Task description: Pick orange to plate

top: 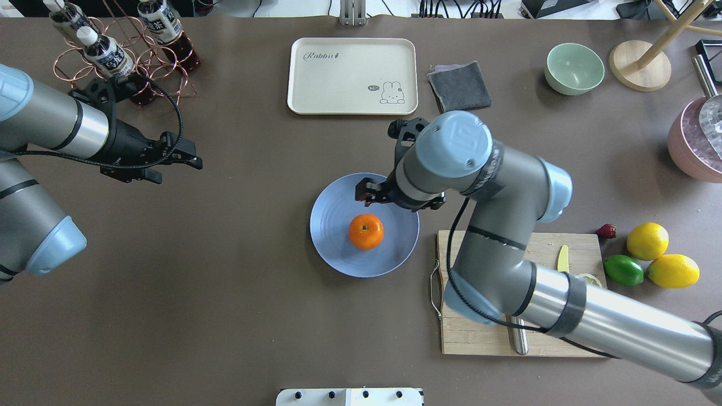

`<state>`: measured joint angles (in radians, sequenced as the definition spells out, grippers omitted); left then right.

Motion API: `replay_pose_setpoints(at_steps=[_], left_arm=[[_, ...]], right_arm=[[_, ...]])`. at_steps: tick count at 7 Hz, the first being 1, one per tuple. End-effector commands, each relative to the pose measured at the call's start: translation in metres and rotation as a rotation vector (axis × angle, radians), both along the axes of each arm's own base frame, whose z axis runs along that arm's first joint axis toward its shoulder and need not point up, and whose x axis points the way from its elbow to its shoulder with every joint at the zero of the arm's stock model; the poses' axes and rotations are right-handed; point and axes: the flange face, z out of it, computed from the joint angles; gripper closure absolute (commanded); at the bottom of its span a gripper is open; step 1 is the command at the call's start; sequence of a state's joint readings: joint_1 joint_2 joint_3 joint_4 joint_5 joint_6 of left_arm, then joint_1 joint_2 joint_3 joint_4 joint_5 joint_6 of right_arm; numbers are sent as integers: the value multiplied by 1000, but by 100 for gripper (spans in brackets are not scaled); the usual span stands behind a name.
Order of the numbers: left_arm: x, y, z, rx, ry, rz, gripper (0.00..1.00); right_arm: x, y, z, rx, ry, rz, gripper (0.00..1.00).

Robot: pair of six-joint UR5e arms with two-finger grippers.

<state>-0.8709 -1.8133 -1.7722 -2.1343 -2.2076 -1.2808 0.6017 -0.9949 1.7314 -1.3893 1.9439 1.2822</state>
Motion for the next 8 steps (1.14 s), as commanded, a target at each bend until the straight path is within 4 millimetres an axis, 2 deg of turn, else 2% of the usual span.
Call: replay_pose_setpoints(at_steps=[1, 2, 3, 4, 5, 6, 7, 8], left_arm=[[-51, -26, 12, 97, -121, 56, 3], [-102, -38, 29, 133, -186, 78, 3], [-145, -33, 61, 186, -233, 134, 3], [-196, -28, 100, 226, -266, 172, 3], [-252, -18, 144, 261, -296, 203, 3], [-295, -13, 179, 263, -303, 231, 3], [-324, -3, 201, 249, -320, 233, 3], [-333, 2, 205, 237, -320, 221, 3]], right_arm=[[176, -59, 86, 46, 4, -70, 0], [254, -73, 150, 112, 35, -140, 0], [329, -70, 217, 161, 73, -184, 0], [400, -57, 279, 190, 99, -205, 0], [462, -45, 336, 219, 104, -228, 0], [507, -26, 375, 231, 118, -242, 0], [537, -19, 399, 230, 137, -266, 0], [543, -11, 411, 226, 154, -295, 0]])
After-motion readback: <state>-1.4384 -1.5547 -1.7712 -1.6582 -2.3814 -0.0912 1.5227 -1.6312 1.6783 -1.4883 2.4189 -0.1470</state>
